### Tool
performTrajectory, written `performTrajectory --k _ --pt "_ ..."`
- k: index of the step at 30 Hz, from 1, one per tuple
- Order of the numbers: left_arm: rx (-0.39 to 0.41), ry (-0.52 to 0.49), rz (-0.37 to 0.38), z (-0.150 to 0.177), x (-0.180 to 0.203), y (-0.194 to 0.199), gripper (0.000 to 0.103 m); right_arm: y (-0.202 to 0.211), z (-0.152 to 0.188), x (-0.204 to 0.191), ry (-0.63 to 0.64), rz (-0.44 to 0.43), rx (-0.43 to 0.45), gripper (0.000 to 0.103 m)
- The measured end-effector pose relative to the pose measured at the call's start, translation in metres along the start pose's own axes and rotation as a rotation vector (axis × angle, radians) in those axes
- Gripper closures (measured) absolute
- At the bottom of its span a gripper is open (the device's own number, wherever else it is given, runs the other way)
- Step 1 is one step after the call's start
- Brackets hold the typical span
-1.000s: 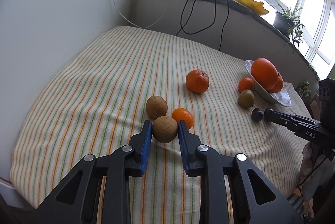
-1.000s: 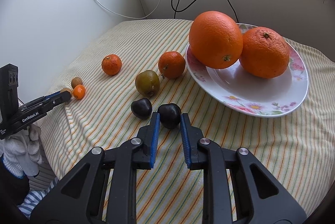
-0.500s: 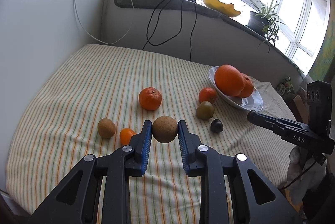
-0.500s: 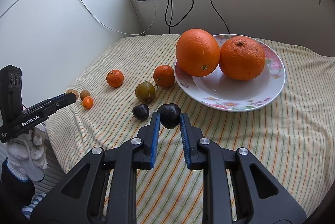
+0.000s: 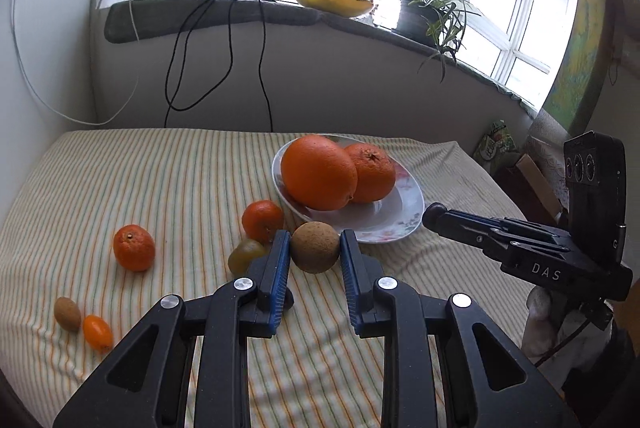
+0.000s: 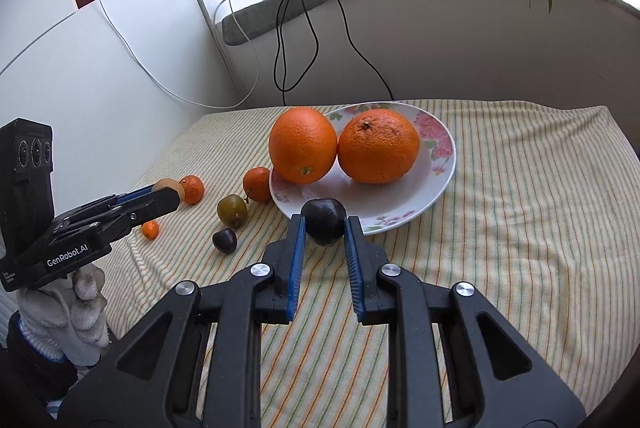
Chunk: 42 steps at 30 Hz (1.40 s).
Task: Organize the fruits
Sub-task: 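Carry the plum with the right gripper while the left gripper carries the kiwi to the plate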
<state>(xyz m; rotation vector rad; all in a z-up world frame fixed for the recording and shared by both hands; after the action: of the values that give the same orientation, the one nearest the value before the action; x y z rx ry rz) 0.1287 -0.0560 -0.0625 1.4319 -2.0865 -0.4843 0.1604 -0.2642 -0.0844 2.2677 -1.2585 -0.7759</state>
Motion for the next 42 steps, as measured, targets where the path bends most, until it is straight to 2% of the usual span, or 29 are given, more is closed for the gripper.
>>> performTrajectory --k 7,19,39,42 --pt "-0.029 -0.042 0.037 -0.009 0.029 -0.03 0.079 -0.003 -0.005 0.022 -0.013 0.03 0.004 0.082" --pt "-0.068 -0.088 0.04 -0.012 0.054 -0.068 0.079 -0.025 -0.012 0.043 -0.036 0.041 -0.008 0.082" --pt "-0.077 -0.119 0.022 -0.01 0.061 -0.08 0.079 -0.036 -0.011 0.045 -0.035 0.043 -0.029 0.082" --pt "-0.077 -0.119 0.015 -0.01 0.061 -0.08 0.068 -0.035 -0.011 0.045 -0.035 0.05 -0.024 0.082"
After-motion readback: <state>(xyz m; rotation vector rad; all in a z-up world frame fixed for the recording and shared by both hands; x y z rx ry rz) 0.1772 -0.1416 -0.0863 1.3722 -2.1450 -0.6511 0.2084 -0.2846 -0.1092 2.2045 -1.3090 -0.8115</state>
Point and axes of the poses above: each gripper's, at about its wrist camera, not at the fingertips, and y roughly against the way its jaws point, x to its right, z to its underside, the point moved 3 cm from there along -y, roughly the way its jaws point, and after that the axes turned 1 degree about x, right-handed, at the moved point
